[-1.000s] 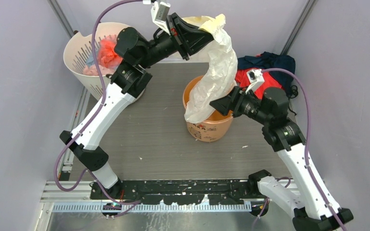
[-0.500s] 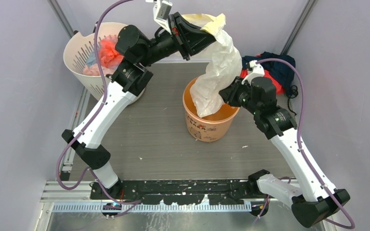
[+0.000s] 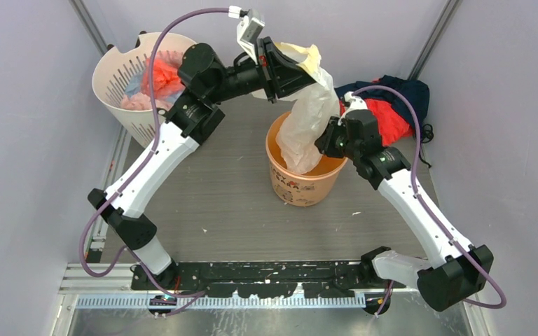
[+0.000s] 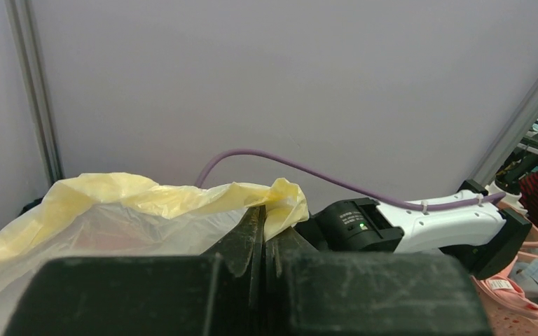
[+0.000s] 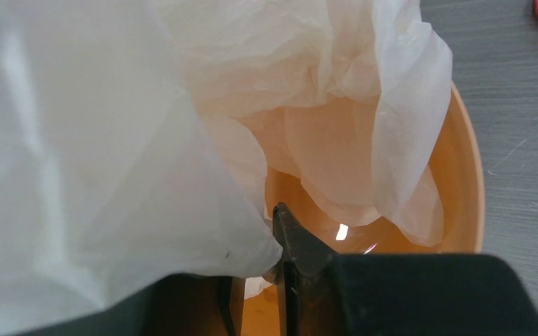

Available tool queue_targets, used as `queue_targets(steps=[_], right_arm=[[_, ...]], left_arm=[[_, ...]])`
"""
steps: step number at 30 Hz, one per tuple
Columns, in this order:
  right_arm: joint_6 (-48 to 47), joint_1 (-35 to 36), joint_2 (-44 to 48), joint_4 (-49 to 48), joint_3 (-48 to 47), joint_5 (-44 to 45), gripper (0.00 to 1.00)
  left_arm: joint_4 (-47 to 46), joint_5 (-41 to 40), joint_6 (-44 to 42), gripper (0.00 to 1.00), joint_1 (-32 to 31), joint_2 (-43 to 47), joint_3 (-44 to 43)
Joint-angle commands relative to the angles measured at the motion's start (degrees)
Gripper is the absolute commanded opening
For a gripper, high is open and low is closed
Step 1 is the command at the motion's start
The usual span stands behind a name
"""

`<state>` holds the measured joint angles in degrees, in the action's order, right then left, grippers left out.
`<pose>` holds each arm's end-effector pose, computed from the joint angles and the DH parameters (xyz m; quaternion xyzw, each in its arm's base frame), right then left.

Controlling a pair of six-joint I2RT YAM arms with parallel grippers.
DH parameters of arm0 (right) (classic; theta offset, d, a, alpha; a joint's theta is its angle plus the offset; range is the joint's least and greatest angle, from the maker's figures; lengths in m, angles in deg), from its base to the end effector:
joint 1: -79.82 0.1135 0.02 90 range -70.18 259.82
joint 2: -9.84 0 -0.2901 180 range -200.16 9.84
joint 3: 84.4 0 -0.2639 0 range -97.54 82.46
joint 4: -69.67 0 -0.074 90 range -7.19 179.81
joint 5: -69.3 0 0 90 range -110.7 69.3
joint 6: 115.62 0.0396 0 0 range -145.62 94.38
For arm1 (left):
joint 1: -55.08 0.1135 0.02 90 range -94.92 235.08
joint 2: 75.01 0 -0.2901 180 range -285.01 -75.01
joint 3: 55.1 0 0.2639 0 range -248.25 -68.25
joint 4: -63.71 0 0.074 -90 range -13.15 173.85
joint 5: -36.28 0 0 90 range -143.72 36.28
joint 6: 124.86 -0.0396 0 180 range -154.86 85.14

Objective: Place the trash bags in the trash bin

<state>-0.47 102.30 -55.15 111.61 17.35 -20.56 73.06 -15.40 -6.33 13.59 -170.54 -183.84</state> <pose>0.2346 0.0970 0.3824 0.0207 0.8600 0.2049 0.4669 0.2570 -0.2601 0.5893 0.3315 0.4811 -0.6008 0.5456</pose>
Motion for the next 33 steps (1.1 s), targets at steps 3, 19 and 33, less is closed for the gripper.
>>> queue_targets(steps=[3,19,33], right_arm=[[-1.2,0.1,-0.2,2.4,0.7,-1.7,0.28],[-2.4,0.1,8.1,17.2,-9.4,-5.2,0.69],[-1.2,0.1,3.3,16.6,-16.1,2.9,0.54]], left_arm=[[-0.6,3.4,0.1,0.00,0.3,6.3,3.2],[3.1,8.9,-1.7,0.00,0.3,10.0,11.3],[1.2,11.4,-0.5,0.00,0.3,9.3,15.4]])
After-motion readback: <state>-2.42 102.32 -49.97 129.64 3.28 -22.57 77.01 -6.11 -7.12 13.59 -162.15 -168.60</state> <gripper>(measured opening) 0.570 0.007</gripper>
